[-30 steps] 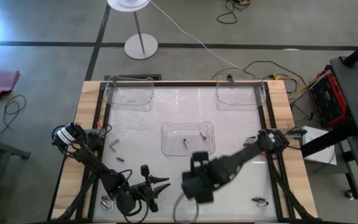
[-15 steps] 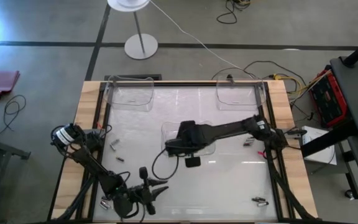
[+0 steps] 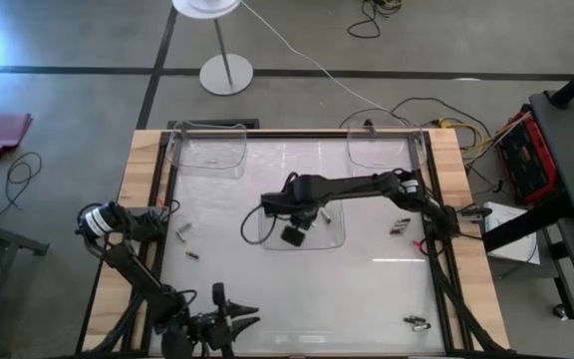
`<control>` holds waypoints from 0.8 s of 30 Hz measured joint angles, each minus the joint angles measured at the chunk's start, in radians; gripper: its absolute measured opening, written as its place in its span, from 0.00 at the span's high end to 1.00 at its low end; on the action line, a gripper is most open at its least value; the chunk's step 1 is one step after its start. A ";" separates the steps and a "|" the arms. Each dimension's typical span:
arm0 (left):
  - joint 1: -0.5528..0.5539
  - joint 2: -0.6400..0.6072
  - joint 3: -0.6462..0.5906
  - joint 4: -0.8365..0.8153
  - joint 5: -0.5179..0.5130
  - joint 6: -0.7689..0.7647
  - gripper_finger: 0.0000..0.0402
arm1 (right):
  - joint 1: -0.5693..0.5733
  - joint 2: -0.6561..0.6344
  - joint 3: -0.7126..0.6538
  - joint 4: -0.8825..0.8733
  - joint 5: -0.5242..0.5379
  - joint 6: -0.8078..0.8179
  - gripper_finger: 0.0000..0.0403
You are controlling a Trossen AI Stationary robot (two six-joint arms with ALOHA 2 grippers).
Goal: Sort batteries
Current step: Put the silver battery into the middle transparent bin
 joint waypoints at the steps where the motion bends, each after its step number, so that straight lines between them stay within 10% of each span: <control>1: 0.001 0.000 0.000 0.001 0.000 0.000 0.81 | -0.006 0.000 -0.008 0.017 -0.013 0.030 0.88; 24: -0.027 0.000 0.000 0.002 -0.003 -0.012 0.81 | -0.058 0.002 -0.255 0.359 -0.124 0.230 0.90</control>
